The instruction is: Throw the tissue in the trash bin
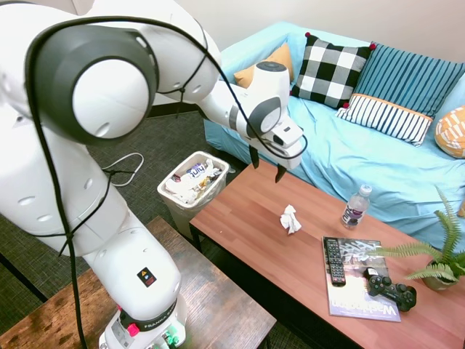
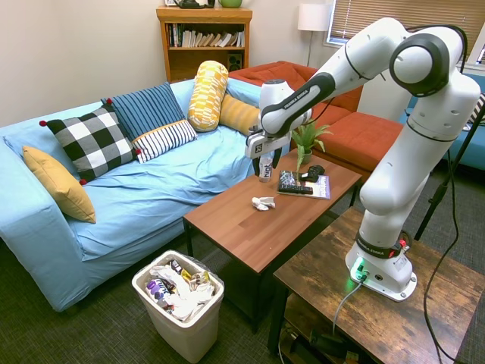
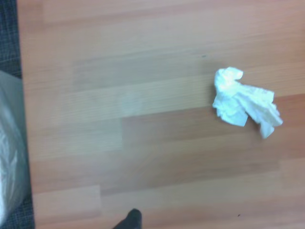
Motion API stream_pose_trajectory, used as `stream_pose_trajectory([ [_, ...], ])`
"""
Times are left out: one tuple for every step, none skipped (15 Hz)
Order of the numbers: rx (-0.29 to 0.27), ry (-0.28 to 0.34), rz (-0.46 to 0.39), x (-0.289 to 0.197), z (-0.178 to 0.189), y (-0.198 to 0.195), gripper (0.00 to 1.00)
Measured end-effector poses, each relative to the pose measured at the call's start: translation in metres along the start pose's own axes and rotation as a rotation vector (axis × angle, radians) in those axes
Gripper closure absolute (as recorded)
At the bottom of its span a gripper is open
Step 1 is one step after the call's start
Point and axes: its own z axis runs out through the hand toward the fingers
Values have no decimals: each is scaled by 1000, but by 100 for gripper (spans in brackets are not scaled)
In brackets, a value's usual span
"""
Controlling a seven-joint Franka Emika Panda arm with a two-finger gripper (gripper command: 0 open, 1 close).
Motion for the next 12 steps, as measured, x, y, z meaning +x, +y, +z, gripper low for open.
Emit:
stream_pose_trajectory([
  [-15, 1, 13, 14, 15, -2, 0],
  [-28, -4, 20, 27, 32, -4, 0],
  [-44, -12, 26, 39, 52, -8, 0],
  [-59, -24, 35, 50, 72, -11, 0],
  [-70, -32, 46, 60, 92, -14, 0],
  [-80, -38, 54, 69, 111, -17, 0],
  [-87, -42, 60, 76, 128, -21, 0],
  [-93, -47, 66, 83, 142, -26, 0],
  [-97, -55, 71, 88, 154, -30, 0],
  [-101, -66, 72, 90, 165, -34, 0],
  [-103, -76, 71, 91, 175, -37, 0],
  [-106, -85, 70, 92, 183, -39, 0],
])
